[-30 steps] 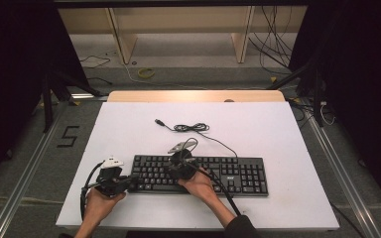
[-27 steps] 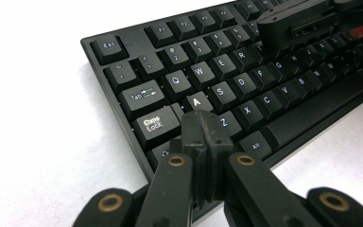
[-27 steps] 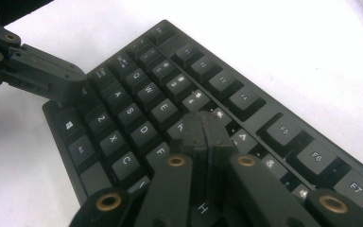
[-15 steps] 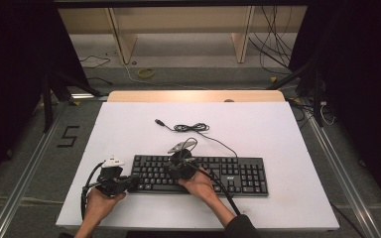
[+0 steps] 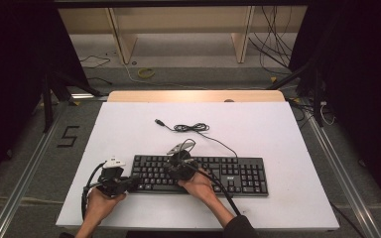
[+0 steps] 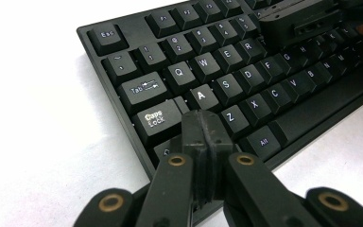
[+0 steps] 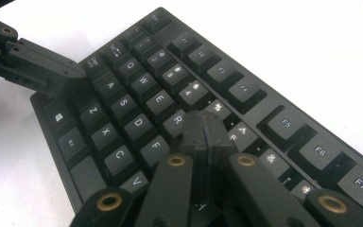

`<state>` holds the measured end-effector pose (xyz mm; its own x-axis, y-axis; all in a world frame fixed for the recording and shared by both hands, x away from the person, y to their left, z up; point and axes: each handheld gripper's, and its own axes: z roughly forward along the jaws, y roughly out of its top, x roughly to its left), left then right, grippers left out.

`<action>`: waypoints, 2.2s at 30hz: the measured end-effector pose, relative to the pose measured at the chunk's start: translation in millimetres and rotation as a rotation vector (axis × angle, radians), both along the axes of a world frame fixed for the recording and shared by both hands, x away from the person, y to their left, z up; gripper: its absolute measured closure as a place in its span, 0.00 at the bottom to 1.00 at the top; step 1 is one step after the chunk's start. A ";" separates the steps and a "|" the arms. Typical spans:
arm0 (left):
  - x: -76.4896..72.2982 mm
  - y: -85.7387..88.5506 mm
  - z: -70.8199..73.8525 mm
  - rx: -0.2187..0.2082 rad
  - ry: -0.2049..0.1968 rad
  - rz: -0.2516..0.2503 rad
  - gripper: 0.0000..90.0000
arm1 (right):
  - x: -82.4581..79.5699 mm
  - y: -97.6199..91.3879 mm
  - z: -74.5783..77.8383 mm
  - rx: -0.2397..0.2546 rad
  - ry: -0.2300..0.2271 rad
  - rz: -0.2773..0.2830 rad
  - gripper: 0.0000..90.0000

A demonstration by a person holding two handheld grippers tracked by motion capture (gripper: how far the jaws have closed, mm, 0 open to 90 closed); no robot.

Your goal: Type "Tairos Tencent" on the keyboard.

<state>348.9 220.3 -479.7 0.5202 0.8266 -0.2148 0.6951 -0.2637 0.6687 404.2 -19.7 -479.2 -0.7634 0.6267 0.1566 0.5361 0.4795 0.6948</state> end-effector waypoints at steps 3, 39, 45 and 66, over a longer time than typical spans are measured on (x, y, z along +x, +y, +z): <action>-0.1 -0.4 0.2 0.002 -0.001 0.001 1.00 | 0.2 -0.4 0.1 0.002 0.003 0.000 1.00; 3.8 -5.5 14.4 -0.147 -0.099 0.014 0.49 | -16.1 -35.7 21.8 0.147 -0.012 0.011 0.65; 9.5 -8.8 16.6 -0.144 -0.108 0.033 0.40 | -21.9 -44.0 23.4 0.163 -0.004 0.015 0.58; 28.5 -27.1 16.0 -0.097 -0.062 -0.028 0.75 | -42.5 -63.5 25.6 0.185 -0.011 0.035 0.41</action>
